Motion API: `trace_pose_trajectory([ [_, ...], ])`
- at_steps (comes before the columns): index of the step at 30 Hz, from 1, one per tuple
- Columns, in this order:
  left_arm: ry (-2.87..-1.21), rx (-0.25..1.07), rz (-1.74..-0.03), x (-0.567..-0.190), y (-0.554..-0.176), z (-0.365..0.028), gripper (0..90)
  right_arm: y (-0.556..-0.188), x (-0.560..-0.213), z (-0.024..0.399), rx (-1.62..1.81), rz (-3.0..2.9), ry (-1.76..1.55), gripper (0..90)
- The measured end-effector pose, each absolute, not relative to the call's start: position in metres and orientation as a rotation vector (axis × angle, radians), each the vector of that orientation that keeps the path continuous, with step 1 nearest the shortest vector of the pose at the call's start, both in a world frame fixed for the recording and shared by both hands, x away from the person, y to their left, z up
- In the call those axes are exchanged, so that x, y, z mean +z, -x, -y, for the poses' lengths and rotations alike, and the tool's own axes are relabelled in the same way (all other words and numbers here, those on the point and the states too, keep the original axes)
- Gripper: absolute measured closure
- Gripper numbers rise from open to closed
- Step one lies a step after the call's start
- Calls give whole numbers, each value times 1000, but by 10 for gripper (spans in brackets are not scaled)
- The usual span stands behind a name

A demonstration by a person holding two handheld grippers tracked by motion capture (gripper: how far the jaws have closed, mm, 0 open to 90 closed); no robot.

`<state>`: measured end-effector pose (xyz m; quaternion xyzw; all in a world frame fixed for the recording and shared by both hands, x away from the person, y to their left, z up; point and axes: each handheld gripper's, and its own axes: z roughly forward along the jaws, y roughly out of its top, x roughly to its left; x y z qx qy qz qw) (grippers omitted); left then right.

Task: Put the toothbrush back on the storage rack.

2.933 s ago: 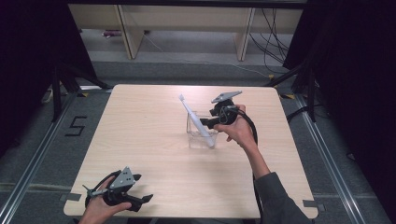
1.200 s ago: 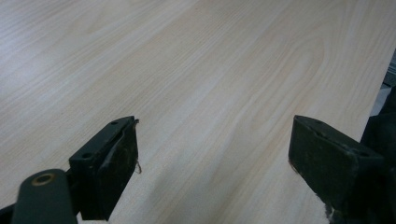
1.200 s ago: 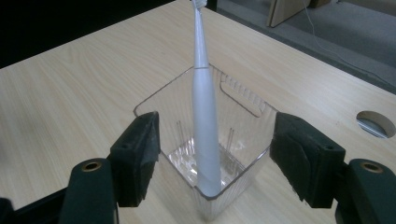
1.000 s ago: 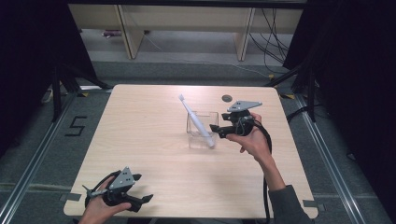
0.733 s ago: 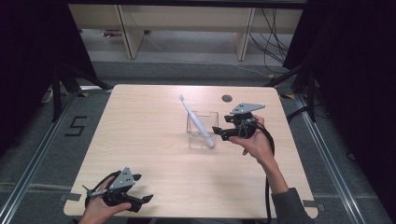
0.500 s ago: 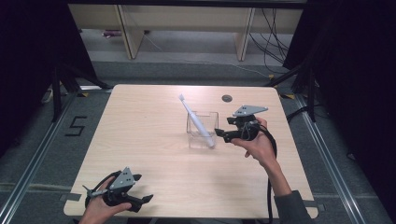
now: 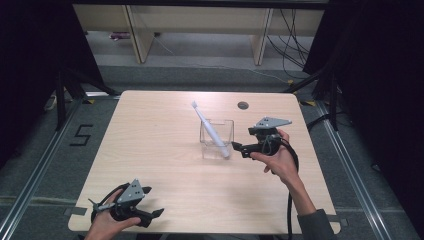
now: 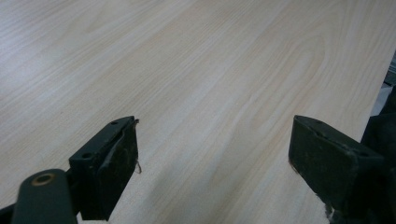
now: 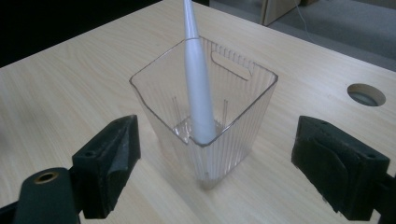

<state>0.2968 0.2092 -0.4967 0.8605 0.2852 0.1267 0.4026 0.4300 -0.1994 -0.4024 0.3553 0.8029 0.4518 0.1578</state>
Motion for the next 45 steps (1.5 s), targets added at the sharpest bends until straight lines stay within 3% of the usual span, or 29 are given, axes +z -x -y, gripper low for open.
trace_pose_trajectory([
  [45, -2147, 312, -743, -497, -295, -209, 153, -400, -429, 212, 1262, -2323, -987, 173],
])
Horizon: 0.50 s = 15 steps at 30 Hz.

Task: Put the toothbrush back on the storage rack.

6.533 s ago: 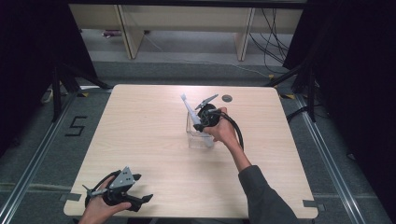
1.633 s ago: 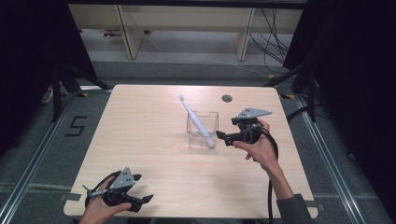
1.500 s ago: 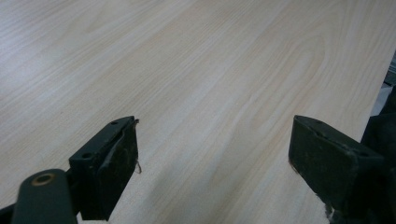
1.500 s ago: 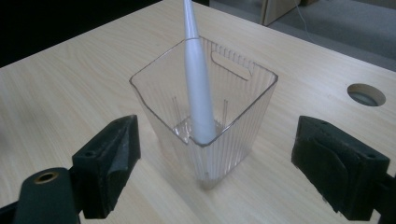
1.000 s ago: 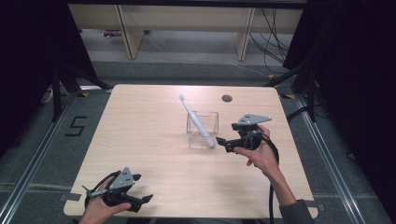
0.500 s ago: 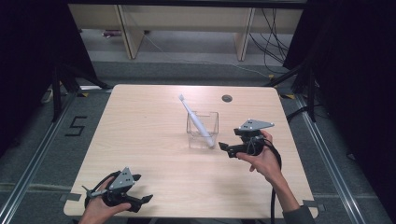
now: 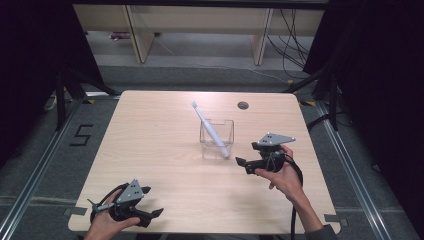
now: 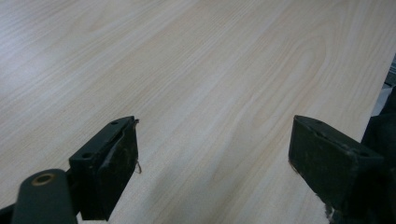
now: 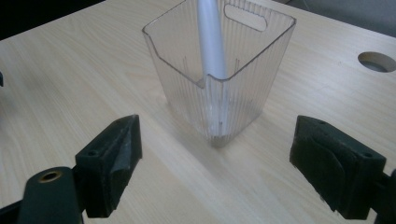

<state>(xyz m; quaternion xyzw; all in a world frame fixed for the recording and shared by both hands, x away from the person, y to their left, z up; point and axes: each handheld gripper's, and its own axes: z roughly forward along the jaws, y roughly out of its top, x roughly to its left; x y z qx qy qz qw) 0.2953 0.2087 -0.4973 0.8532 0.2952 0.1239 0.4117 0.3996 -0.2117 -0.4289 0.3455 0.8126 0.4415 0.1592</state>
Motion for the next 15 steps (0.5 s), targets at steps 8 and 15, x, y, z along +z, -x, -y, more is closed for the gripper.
trace_pose_trajectory([
  [8, -2151, 314, -743, -497, -295, -209, 153, -392, -433, 213, 1256, -2339, -1031, 174],
  [15, -2165, 326, -734, -497, -296, -211, 153, -390, -436, 217, 1243, -2340, -1007, 174],
])
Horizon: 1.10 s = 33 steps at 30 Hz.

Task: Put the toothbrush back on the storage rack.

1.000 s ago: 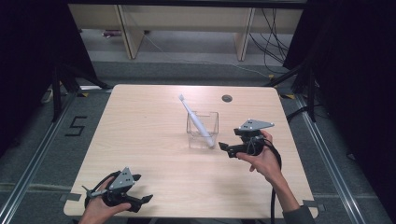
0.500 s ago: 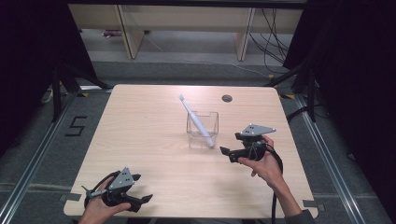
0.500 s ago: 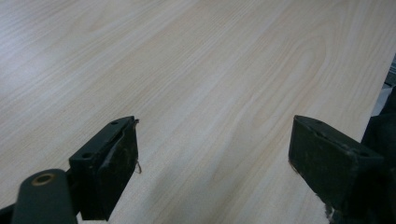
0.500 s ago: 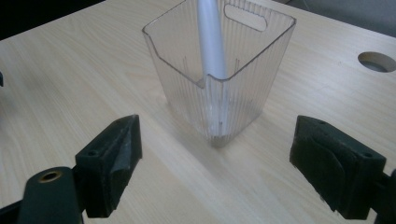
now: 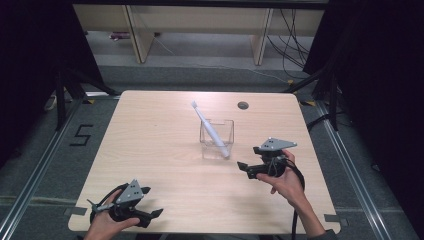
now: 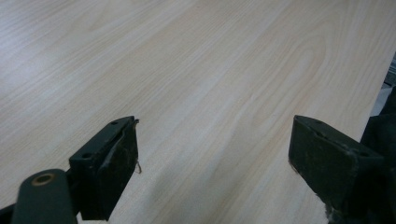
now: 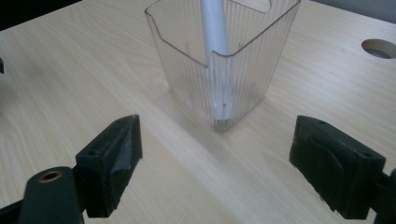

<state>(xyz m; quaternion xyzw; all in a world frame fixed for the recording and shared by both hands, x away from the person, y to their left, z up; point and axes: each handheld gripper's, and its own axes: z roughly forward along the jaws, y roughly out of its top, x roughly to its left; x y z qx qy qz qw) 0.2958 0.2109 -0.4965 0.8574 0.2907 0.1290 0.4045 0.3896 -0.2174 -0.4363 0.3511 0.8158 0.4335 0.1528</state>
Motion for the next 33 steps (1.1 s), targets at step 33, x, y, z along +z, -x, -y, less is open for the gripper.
trace_pose_trajectory([
  [33, -2167, 321, -733, -498, -295, -210, 153, -359, -466, 227, 1230, -2371, -1099, 158],
])
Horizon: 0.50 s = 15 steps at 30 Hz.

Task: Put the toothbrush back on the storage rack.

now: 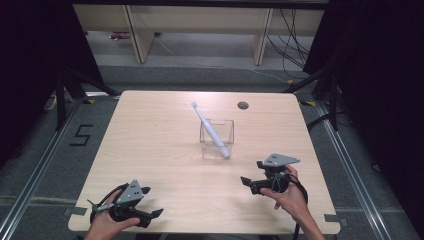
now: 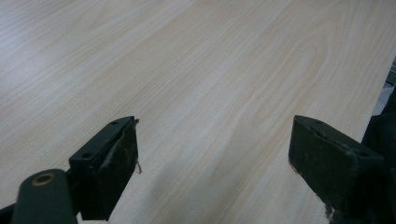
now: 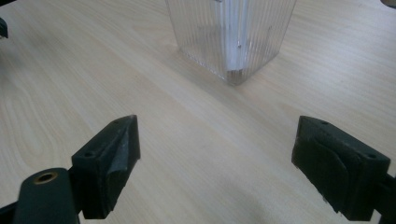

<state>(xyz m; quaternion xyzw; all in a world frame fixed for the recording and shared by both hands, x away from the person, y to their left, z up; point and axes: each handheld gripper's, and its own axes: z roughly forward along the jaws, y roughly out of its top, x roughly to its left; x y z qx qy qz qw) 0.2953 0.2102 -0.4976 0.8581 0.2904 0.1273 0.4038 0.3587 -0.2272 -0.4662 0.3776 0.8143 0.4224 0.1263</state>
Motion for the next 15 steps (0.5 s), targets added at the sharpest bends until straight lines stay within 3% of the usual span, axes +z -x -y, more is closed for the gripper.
trace_pose_trajectory([
  [15, -2169, 321, -734, -498, -295, -210, 153, -349, -476, 232, 1199, -2393, -1087, 158],
])
